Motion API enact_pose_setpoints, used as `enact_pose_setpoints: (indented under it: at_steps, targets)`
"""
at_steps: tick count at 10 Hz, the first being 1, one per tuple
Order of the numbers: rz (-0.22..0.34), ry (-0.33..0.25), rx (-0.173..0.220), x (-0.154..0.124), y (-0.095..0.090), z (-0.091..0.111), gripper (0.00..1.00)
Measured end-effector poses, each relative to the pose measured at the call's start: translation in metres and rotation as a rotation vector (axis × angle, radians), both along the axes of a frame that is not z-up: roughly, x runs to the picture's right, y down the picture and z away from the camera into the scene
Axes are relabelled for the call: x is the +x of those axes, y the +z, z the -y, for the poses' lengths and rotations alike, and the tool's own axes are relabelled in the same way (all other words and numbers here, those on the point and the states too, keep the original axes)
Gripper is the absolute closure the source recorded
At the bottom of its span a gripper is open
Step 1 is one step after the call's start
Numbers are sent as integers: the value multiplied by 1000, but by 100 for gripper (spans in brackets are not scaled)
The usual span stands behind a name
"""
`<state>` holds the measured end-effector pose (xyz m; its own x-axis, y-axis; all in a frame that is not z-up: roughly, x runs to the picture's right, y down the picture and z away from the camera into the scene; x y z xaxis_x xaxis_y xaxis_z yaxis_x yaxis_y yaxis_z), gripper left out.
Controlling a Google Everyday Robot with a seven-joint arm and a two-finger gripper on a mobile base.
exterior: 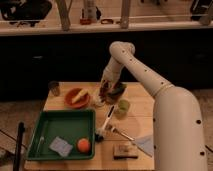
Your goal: Place grapes in paper cup
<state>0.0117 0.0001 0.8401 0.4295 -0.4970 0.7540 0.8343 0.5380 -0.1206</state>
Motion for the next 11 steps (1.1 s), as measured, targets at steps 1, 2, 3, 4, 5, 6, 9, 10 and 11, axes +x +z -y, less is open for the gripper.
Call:
enact_pose_setpoints:
  at_steps: [1, 2, 3, 4, 5, 6, 9, 10, 11]
  targets:
    - [0, -4, 0, -2, 0, 0, 53]
    - [2, -10, -1, -4, 0, 0, 43]
    - [5, -15, -1, -6, 0, 0, 33]
    - [5, -18, 0, -6, 0, 0, 23]
    - [4, -19, 1, -6, 0, 0, 20]
    - [6, -23, 1, -7, 0, 0, 20]
    - [13, -37, 1, -14, 0, 0, 20]
    - [14, -43, 0, -16, 0, 0, 20]
    - [14, -49, 0, -18, 0, 0, 20]
